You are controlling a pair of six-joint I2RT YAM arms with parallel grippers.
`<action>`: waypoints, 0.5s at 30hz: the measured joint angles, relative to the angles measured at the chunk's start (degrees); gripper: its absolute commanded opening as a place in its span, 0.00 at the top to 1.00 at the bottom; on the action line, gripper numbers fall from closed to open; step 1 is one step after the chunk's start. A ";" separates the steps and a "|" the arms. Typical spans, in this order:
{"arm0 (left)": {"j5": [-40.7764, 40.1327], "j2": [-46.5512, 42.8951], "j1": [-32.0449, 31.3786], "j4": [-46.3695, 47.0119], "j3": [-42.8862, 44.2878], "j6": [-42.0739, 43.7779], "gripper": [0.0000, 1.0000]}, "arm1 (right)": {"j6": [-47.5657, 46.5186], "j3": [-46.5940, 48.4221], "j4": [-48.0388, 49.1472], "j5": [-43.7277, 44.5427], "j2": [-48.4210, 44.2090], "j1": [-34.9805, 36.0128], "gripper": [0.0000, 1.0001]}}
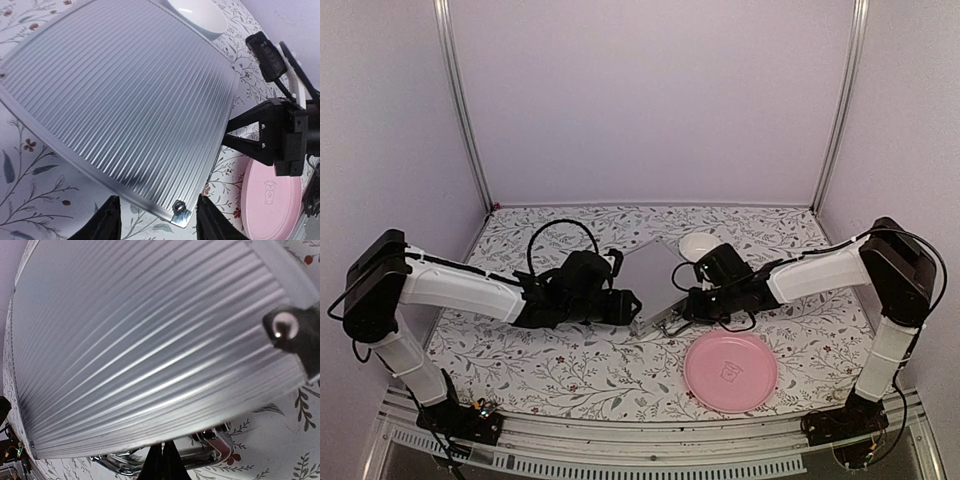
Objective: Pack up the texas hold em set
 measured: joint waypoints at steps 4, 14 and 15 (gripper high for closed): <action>-2.91 -5.46 0.17 -2.97 -1.29 0.42 0.46 | -0.44 -0.42 -2.29 2.03 -5.03 0.00 0.96; -3.78 -16.17 4.15 -5.70 -0.90 5.20 0.03 | -7.28 -0.94 -6.54 5.84 -19.61 -0.35 0.31; -2.99 -15.91 5.22 -6.16 -0.26 6.12 0.03 | -8.68 -0.26 -6.69 5.84 -20.09 -0.74 0.26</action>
